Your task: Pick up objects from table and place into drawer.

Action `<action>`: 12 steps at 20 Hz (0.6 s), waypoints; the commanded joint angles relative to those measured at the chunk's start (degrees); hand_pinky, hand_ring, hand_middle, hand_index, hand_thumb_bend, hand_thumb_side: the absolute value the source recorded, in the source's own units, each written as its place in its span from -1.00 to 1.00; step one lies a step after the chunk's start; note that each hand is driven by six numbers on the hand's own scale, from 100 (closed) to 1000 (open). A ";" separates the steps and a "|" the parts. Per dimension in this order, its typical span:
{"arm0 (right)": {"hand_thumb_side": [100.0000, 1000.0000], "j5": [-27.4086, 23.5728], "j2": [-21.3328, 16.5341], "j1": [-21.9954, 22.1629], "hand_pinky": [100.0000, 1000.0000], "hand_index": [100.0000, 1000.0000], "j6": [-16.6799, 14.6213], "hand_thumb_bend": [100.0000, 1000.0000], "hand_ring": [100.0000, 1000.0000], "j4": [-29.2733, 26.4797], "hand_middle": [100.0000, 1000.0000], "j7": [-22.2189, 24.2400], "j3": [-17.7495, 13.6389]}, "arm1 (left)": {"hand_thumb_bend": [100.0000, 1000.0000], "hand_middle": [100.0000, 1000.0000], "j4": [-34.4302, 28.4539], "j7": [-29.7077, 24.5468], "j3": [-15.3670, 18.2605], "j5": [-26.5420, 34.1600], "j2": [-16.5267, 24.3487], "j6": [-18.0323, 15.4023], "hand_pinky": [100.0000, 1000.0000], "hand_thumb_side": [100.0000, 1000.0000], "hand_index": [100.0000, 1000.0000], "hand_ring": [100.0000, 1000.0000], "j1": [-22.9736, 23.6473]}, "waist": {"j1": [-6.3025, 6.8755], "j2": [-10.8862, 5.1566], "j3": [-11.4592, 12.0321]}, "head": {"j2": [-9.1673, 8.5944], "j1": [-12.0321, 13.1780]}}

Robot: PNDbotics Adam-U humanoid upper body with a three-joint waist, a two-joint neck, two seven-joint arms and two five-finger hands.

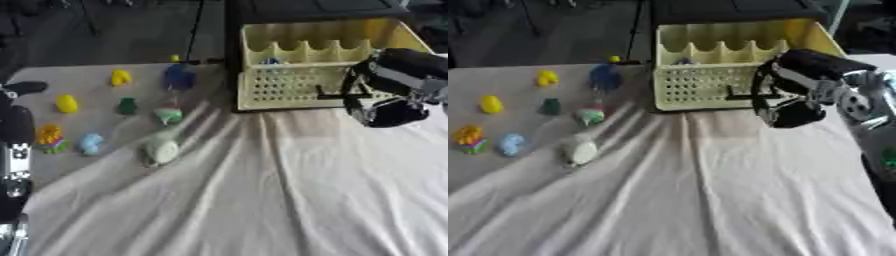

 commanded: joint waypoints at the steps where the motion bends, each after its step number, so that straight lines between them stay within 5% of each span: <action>1: -0.79 -0.82 -1.97 -0.02 -1.00 0.27 -0.03 -1.00 -1.00 -2.40 -1.00 0.43 -0.61 | -0.76 0.60 -1.01 0.27 0.36 0.20 0.25 -0.06 0.35 0.96 0.85 0.73 -0.64 | -0.03 -1.23 -0.11 | -0.52 0.26; 10: -0.79 -0.61 -2.11 1.77 -1.00 0.25 0.50 -1.00 -1.00 -5.08 -1.00 0.84 -1.20 | -0.77 0.60 -1.01 0.24 0.32 0.27 0.16 -0.04 0.35 0.96 0.85 0.73 -0.66 | 0.00 -1.16 -0.19 | -0.59 0.29; 12: -0.78 -0.58 -2.07 2.09 -1.00 0.42 0.53 -1.00 -1.00 -5.74 -1.00 0.78 -1.30 | -0.77 0.60 -1.01 0.24 0.32 0.30 0.13 -0.05 0.35 0.96 0.85 0.73 -0.71 | 0.01 -1.17 -0.17 | -0.61 0.26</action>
